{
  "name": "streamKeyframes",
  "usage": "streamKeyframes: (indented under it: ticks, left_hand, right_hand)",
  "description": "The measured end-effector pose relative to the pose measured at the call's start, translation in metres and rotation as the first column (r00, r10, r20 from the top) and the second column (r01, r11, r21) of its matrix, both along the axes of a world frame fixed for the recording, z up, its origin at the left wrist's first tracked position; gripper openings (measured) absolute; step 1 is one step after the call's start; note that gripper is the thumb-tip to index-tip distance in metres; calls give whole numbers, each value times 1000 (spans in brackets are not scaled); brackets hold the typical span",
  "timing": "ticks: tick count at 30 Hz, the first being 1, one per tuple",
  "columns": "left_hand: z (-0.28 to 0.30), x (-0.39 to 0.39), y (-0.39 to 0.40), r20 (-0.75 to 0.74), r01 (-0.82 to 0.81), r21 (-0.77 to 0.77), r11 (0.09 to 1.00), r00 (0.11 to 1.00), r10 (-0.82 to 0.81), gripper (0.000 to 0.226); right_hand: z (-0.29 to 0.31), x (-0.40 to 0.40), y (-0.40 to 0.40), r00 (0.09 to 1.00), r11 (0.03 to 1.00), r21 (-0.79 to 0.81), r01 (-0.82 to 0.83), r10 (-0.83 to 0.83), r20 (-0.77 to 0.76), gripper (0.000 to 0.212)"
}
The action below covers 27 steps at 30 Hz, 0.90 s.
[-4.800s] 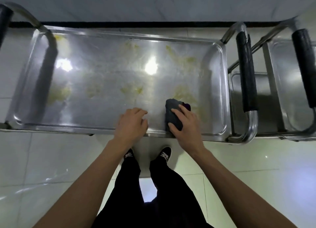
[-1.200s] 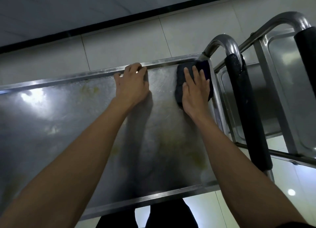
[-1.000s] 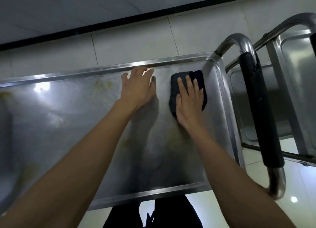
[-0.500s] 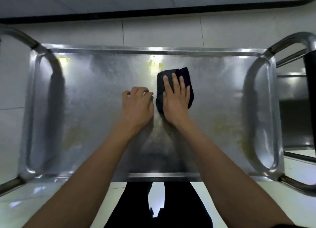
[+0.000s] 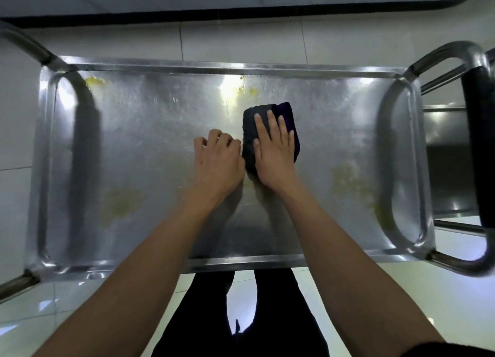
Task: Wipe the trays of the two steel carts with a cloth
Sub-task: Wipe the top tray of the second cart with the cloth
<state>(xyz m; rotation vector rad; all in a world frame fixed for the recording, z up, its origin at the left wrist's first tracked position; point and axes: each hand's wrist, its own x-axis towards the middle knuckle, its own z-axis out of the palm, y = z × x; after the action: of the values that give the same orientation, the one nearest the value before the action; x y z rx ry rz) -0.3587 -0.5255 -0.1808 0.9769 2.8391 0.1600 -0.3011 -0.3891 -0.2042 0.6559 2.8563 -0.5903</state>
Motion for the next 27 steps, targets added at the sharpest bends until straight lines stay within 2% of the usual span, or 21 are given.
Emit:
streamKeyframes:
  ticks: [10, 15, 21, 27]
  left_hand:
    - [-2, 60, 99, 13, 76, 40, 996, 997, -77, 25]
    - [6, 93, 154, 45, 108, 61, 992, 993, -111, 33]
    - [11, 119, 180, 57, 45, -34, 998, 997, -43, 26]
    - [17, 130, 186, 80, 56, -101, 993, 996, -48, 30]
  right_hand:
    - [1, 74, 109, 989, 989, 6, 145, -145, 4, 54]
    - [-1, 116, 175, 978, 978, 15, 209, -209, -6, 53]
    - [2, 162, 250, 965, 965, 27, 262, -261, -27, 52]
    - [3, 172, 248, 967, 966, 50, 255, -253, -35, 53]
